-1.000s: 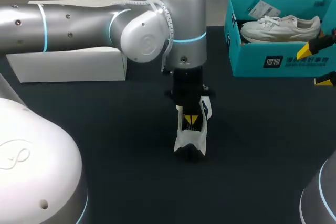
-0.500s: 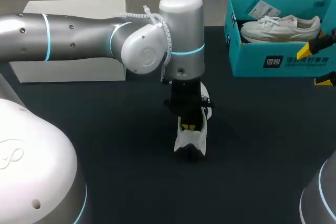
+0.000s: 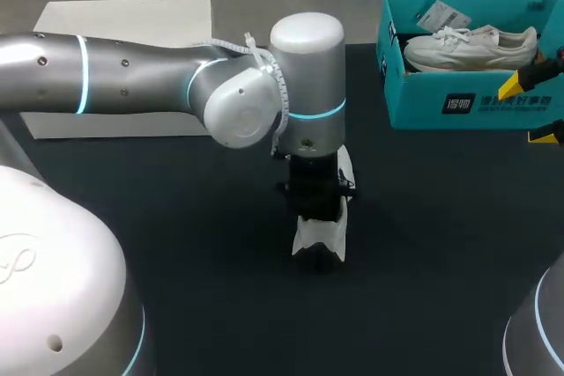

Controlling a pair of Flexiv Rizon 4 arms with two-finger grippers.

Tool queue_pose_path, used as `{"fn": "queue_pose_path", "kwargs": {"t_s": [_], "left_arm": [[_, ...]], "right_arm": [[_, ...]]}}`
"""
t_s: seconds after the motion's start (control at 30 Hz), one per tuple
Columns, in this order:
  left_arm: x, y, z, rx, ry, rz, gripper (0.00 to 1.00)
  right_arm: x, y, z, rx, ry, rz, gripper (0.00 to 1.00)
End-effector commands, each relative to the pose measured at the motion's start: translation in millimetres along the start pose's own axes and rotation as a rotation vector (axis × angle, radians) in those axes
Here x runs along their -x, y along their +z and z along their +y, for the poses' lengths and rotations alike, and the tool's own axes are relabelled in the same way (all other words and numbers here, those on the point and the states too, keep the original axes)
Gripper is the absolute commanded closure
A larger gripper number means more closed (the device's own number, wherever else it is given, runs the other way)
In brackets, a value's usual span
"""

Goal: Take the shoe out of the shoebox, open the shoe tongue, remove and reinsert the insole, then place the shoe into the shoebox

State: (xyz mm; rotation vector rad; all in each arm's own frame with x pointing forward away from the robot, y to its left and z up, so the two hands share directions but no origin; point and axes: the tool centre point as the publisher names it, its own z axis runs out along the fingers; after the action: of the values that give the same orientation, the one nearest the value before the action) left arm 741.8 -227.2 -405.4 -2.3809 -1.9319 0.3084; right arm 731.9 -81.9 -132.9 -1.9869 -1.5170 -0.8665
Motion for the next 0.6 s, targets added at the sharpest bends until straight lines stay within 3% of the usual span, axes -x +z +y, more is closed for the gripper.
{"fn": "queue_pose_path", "kwargs": {"t_s": [0.03,0.4,0.6], "left_arm": [[2.1,11.3,5.1,0.009,-0.016,0.008,1.00],[1.4,-24.6,-2.2,0.025,-0.032,0.002,1.00],[6.9,-24.0,-5.8,-0.028,-0.034,-0.039,1.00]], "right_arm": [[0.2,0.6,-0.1,0.000,0.001,-0.001,0.00],[0.2,0.6,-0.1,0.000,0.001,-0.001,0.00],[0.2,0.6,-0.1,0.000,0.001,-0.001,0.00]]}}
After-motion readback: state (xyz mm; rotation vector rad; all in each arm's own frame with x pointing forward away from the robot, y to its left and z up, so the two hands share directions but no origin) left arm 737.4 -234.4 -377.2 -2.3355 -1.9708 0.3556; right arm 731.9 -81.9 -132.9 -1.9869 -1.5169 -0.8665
